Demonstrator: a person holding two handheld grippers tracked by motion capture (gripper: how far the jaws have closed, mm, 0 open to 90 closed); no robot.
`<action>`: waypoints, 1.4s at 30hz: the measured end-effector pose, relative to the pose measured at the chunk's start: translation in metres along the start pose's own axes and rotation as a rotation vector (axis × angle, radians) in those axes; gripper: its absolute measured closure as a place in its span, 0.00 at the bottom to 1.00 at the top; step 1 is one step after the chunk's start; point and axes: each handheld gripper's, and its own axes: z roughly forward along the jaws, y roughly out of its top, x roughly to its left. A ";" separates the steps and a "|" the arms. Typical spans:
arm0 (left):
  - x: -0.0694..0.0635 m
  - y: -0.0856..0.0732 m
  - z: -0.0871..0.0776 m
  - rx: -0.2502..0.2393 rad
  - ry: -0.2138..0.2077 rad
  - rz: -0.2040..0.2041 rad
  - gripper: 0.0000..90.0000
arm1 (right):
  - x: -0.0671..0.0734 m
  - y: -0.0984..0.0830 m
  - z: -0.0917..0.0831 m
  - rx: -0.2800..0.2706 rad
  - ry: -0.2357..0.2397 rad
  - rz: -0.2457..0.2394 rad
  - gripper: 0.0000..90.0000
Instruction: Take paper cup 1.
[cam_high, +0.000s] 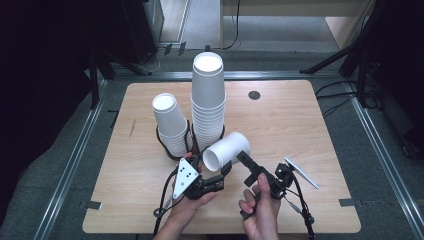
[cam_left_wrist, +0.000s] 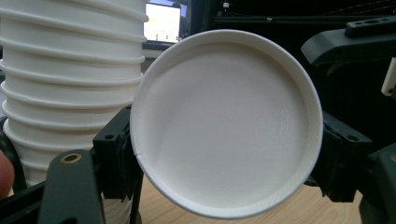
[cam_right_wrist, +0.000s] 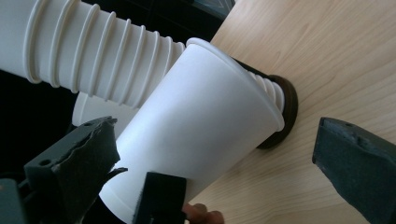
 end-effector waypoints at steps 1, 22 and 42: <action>0.000 0.000 0.000 -0.003 -0.001 0.000 0.25 | 0.000 0.001 0.001 0.004 0.007 0.026 0.00; -0.016 -0.004 0.002 -0.033 -0.048 0.036 0.25 | -0.006 -0.001 0.012 0.099 0.111 0.377 0.00; -0.020 -0.006 0.003 -0.021 -0.126 0.030 0.24 | -0.024 0.003 0.024 0.125 0.201 0.482 0.16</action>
